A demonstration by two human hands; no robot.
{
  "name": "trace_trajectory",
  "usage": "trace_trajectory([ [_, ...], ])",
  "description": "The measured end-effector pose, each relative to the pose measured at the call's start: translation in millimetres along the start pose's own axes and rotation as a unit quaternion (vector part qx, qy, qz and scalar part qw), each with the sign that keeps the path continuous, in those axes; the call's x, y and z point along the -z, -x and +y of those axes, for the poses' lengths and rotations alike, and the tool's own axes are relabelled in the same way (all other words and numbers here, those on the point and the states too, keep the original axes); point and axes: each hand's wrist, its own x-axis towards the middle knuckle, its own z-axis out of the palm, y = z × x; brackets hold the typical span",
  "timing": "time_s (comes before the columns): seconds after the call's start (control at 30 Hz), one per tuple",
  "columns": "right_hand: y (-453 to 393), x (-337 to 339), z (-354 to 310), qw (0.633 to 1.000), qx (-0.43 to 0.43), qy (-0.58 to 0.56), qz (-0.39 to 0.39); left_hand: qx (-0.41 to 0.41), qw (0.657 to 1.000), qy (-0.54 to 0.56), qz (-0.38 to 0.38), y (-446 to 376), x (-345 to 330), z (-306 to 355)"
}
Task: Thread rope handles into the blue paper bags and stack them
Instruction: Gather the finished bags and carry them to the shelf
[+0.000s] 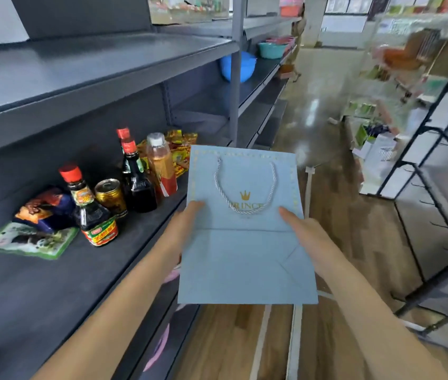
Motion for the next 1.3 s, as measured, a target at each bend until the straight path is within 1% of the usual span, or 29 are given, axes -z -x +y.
trace_trajectory([
  [0.03, -13, 8, -12, 1.0, 0.012, 0.001, -0.014, -0.002, 0.999, 0.012, 0.03, -6, -8, 6],
  [0.1, -37, 23, -39, 0.998, 0.041, 0.003, -0.043, 0.006, 0.998, 0.038, 0.058, -11, -25, 24],
  [0.23, -74, 50, -104, 0.991, 0.08, 0.028, -0.1, -0.056, 0.992, 0.045, 0.102, -18, -58, 78],
  [0.33, -103, 59, -150, 0.983, 0.105, 0.033, -0.148, -0.092, 0.987, 0.025, 0.129, -17, -73, 113],
  [0.47, -137, 47, -203, 0.963, 0.163, 0.054, -0.207, -0.121, 0.969, -0.028, 0.215, -13, -74, 161],
  [0.63, -180, -1, -259, 0.938, 0.205, 0.06, -0.272, -0.164, 0.942, -0.058, 0.286, -19, -52, 214],
  [0.83, -235, -88, -318, 0.902, 0.248, 0.027, -0.352, -0.233, 0.897, -0.049, 0.372, -61, 6, 268],
  [0.97, -274, -152, -366, 0.88, 0.309, 0.014, -0.36, -0.305, 0.857, -0.038, 0.414, -94, 47, 302],
  [1.07, -295, -186, -397, 0.853, 0.349, -0.014, -0.387, -0.365, 0.826, -0.02, 0.429, -116, 66, 328],
  [1.17, -317, -208, -413, 0.831, 0.387, -0.032, -0.399, -0.414, 0.797, -0.051, 0.436, -133, 73, 341],
  [1.23, -335, -219, -413, 0.815, 0.414, -0.04, -0.404, -0.422, 0.788, -0.079, 0.441, -145, 78, 337],
  [1.3, -353, -225, -409, 0.8, 0.434, -0.046, -0.412, -0.413, 0.781, -0.125, 0.452, -154, 82, 330],
])
